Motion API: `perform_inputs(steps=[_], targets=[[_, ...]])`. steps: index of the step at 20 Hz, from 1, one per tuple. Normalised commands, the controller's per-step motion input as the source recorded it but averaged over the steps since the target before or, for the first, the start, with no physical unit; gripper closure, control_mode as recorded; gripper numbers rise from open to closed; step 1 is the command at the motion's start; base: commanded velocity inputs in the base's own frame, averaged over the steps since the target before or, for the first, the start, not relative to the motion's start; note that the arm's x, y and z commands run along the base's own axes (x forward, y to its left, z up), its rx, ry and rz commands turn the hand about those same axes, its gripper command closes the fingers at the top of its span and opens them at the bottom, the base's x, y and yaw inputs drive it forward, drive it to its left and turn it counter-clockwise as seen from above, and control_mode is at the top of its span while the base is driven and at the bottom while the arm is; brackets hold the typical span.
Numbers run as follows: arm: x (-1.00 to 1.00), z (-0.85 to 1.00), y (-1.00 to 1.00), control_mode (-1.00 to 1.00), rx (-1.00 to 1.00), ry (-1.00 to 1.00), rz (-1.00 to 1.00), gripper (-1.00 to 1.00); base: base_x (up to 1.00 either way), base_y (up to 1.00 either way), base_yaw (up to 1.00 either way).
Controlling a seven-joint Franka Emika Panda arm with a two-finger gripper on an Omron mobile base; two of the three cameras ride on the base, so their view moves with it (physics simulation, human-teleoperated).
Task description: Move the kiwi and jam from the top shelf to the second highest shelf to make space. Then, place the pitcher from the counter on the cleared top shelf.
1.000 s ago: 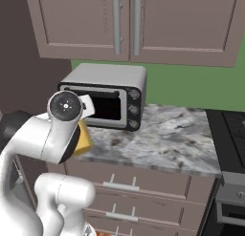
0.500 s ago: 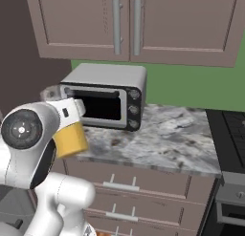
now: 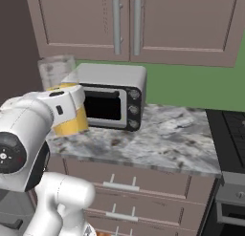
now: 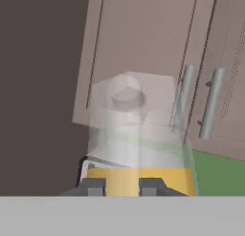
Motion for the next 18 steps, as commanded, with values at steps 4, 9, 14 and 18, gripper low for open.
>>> perform_inputs(steps=[4,9,14,18], targets=[[-0.08,0.14,0.01,-1.0,0.23,-0.21,0.0,1.0,0.0,0.0,0.0],[0.0,0.0,0.27,-1.0,0.15,-0.05,0.0,1.0,0.0,0.0,0.0],[-0.01,0.0,0.56,-1.0,0.04,-0.05,0.0,1.0,0.0,0.0,0.0],[-0.28,0.0,0.33,-1.0,0.0,-0.07,-0.02,1.0,0.0,0.0,0.0]])
